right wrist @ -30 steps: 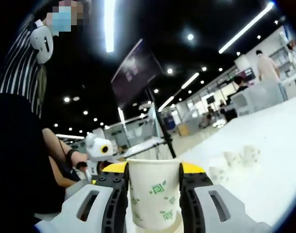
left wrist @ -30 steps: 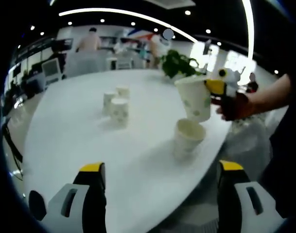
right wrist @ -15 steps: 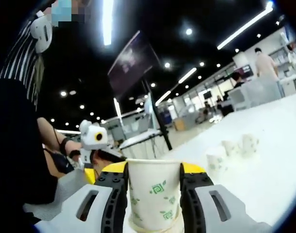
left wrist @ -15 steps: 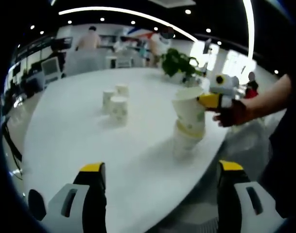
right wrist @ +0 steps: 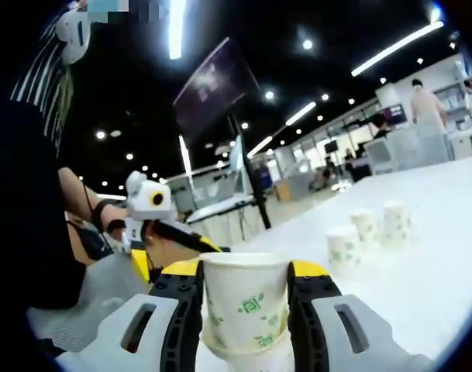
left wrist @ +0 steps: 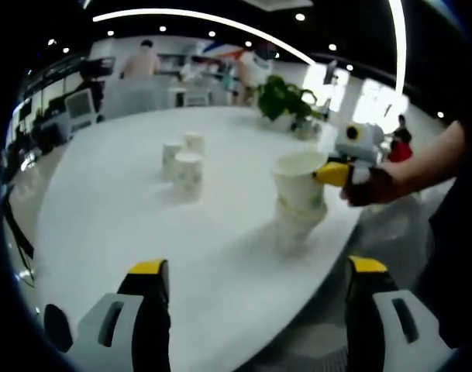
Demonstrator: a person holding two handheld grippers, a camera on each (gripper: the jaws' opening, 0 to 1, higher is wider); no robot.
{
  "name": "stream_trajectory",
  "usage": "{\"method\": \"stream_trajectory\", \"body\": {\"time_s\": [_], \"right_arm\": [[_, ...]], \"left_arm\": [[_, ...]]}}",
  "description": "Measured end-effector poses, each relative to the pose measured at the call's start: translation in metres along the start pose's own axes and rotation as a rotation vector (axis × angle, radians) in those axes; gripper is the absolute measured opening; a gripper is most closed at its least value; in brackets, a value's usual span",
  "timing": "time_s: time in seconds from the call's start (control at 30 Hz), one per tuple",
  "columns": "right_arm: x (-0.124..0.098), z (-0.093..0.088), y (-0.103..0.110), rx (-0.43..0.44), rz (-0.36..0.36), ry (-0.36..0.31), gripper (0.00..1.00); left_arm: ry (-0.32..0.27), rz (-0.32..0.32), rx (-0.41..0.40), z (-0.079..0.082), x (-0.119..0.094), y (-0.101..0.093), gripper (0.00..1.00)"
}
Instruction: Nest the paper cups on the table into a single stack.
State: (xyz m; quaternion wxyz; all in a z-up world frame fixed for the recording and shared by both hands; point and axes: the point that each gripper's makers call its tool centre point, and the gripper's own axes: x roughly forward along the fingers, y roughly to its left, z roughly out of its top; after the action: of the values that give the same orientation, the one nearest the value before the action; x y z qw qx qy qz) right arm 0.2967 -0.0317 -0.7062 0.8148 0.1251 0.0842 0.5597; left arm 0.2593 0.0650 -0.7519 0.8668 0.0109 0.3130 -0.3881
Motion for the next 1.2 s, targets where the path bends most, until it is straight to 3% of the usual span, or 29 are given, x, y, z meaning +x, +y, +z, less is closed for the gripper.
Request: {"method": "stream_trajectory", "body": {"time_s": [0.87, 1.2], "right_arm": [[-0.018, -0.037, -0.006, -0.053, -0.015, 0.139, 0.43], [-0.021, -0.048, -0.005, -0.074, -0.044, 0.192, 0.54]], "left_arm": [[0.003, -0.017, 0.003, -0.005, 0.003, -0.006, 0.92], [-0.002, -0.011, -0.006, -0.008, 0.001, -0.005, 0.92]]}}
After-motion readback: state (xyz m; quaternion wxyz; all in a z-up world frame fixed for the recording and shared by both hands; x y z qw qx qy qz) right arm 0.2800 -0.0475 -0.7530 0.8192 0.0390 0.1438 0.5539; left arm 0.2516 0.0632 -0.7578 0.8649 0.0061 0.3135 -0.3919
